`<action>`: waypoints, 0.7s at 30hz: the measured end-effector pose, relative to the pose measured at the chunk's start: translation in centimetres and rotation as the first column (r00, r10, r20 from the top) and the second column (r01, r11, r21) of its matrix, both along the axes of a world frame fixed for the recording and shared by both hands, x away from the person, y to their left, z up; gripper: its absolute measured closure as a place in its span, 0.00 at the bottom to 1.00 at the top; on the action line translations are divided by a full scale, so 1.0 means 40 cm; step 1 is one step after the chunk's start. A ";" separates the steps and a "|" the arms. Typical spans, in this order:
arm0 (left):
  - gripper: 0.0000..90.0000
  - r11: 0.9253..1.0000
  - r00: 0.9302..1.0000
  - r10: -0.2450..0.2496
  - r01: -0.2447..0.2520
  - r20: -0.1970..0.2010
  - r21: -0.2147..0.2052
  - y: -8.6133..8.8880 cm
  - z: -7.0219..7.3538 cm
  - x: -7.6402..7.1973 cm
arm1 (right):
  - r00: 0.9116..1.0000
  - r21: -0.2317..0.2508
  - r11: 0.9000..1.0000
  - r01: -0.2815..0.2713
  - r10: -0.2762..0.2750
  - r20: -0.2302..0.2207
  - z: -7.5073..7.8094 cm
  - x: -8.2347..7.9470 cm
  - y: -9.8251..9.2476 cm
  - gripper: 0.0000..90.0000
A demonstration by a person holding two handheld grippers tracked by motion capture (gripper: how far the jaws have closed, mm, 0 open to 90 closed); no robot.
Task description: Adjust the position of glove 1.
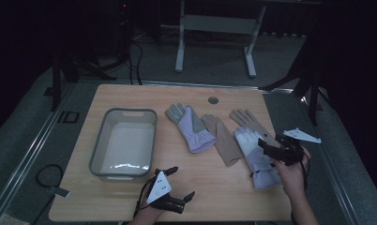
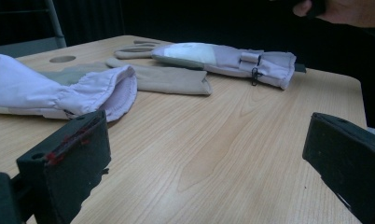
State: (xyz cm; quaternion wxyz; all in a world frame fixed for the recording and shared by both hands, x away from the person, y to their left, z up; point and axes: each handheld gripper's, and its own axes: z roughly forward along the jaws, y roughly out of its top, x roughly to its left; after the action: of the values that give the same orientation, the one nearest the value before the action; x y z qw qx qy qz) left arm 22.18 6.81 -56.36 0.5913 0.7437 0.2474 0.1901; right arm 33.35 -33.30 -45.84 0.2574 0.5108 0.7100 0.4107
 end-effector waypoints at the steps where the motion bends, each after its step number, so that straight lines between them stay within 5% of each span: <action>1: 0.01 1.000 1.000 0.001 -0.001 -0.001 -0.001 0.000 0.000 0.000 | 1.000 0.001 1.000 -0.024 0.024 -0.001 0.004 0.006 0.010 0.29; 10: 0.01 1.000 1.000 -0.004 0.004 -0.003 -0.003 0.000 0.000 0.001 | 0.988 -0.019 0.988 -0.155 0.154 -0.020 0.004 0.055 0.096 0.29; 21: 0.01 1.000 1.000 -0.009 0.009 0.000 -0.004 -0.001 0.000 0.000 | 0.972 -0.039 0.972 -0.233 0.231 -0.033 -0.004 0.126 0.213 0.32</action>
State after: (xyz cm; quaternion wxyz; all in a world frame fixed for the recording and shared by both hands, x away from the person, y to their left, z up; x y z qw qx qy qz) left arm 22.17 6.76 -56.37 0.5936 0.7436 0.2444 0.1869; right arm 38.40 -24.77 -46.02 0.2087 0.4244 0.7769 0.4156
